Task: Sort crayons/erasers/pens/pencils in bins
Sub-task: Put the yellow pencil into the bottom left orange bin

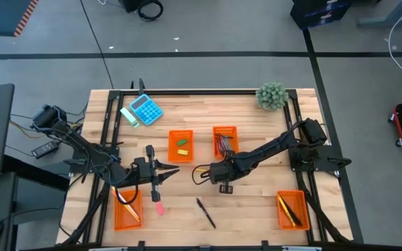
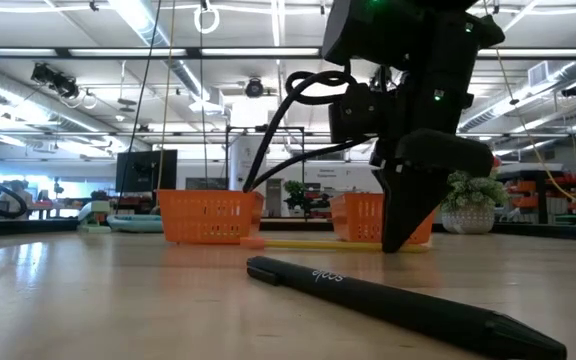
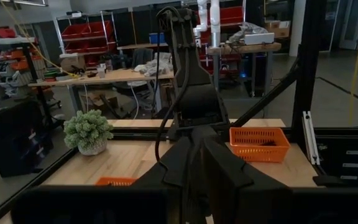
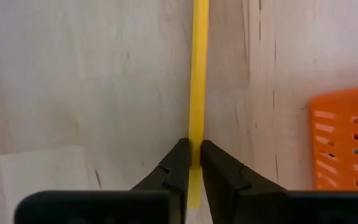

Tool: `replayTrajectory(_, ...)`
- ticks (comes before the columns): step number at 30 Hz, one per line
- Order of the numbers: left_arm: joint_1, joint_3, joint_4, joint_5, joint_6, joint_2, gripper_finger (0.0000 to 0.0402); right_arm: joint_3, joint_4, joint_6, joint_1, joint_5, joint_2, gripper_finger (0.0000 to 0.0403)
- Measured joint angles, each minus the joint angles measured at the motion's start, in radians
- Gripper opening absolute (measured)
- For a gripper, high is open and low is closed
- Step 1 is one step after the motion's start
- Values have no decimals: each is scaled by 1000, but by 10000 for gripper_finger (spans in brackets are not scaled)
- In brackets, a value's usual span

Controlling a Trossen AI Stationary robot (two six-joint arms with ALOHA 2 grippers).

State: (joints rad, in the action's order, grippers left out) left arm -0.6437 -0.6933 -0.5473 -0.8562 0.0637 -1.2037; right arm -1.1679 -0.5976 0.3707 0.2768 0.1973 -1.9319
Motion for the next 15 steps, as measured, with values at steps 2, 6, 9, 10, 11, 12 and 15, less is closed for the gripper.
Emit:
replayTrajectory(2,0,0,0,0,0,0,52,0,-5,-3,0,-16,6,36)
replayTrajectory(6,0,0,2,0,0,0,52,1,-35,29,1,-48,17,32)
replayTrajectory(9,0,0,7,0,0,0,52,5,-67,31,5,-70,35,32)
replayTrajectory(10,0,0,8,0,0,0,52,7,-75,31,10,-75,42,32)
replayTrajectory(11,0,0,11,0,0,0,52,8,-76,31,14,-78,52,32)
replayTrajectory(12,0,0,15,0,0,0,52,8,-67,27,19,-79,66,32)
replayTrajectory(15,0,0,15,1,21,0,52,5,-52,14,39,-70,106,32)
